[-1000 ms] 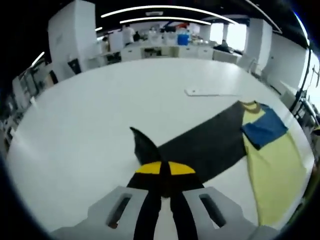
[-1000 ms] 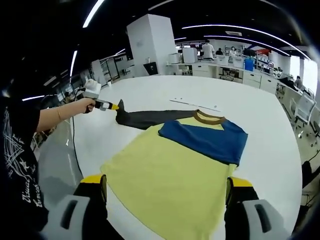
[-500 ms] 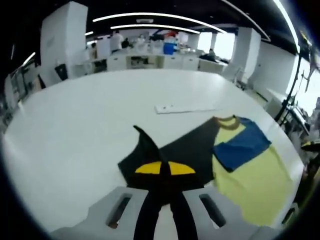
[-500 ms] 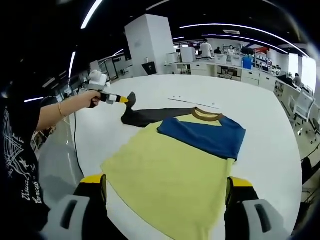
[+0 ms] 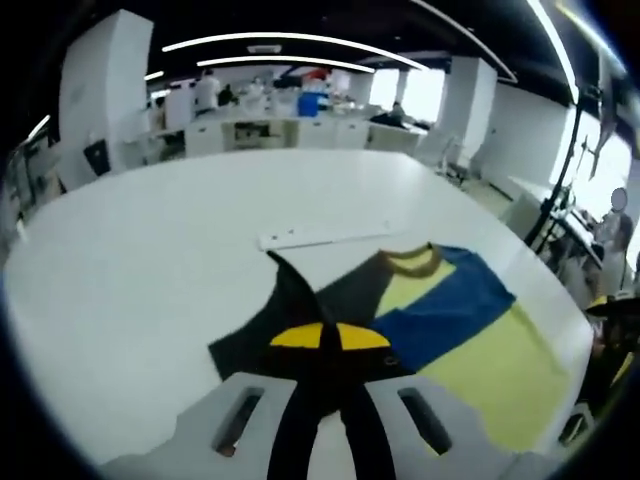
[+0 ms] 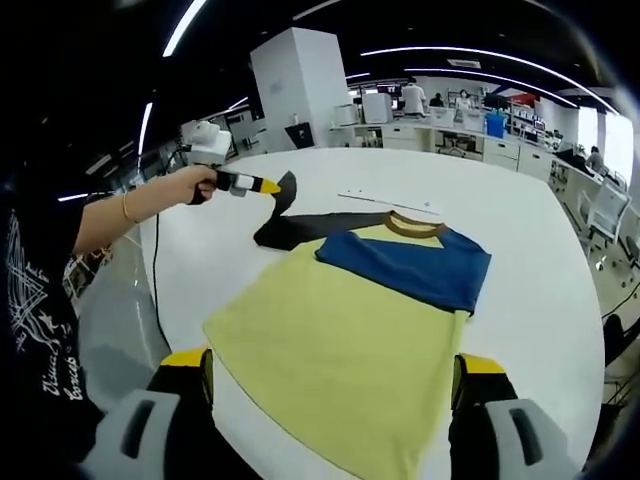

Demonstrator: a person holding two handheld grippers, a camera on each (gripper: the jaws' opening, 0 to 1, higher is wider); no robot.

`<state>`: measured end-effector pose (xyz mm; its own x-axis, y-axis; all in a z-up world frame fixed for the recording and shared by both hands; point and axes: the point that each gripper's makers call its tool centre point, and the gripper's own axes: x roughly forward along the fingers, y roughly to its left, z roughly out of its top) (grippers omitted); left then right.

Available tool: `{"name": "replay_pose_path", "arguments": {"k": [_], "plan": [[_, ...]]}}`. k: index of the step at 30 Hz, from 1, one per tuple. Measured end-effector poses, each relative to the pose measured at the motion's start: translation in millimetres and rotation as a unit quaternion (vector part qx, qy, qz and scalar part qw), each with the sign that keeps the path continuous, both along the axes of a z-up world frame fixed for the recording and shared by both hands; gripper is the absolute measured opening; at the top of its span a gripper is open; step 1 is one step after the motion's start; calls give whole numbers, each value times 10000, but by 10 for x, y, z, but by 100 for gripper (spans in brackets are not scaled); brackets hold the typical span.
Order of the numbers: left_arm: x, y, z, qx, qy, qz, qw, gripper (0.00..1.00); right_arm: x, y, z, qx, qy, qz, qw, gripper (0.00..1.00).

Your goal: Fold the garment on the visible template until the final outline fits inside the template.

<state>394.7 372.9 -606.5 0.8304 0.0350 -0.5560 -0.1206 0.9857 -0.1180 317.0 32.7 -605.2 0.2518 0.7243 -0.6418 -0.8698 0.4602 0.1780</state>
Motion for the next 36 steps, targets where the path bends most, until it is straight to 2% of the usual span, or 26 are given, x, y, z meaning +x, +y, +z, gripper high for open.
{"name": "replay_pose_path", "arguments": {"k": [2, 4, 8, 12, 36], "plan": [[57, -94, 27, 12, -43, -103, 9999, 0, 2, -2, 0, -4, -6, -2, 10000, 99], [141, -195, 79, -67, -247, -241, 9994, 0, 4, -1, 3, 6, -6, -12, 10000, 99], [196, -308, 91, 16, -243, -360, 9991, 0, -1, -5, 2, -7, -13, -3, 10000, 99], [292, -505, 152, -156, -417, -538, 9976, 0, -2, -14, -8, -23, -8, -1, 10000, 99], [733, -1368, 272, -441, -586, -1252, 9894, 0, 23, -58, -15, -124, -3, -18, 9999, 99]]}}
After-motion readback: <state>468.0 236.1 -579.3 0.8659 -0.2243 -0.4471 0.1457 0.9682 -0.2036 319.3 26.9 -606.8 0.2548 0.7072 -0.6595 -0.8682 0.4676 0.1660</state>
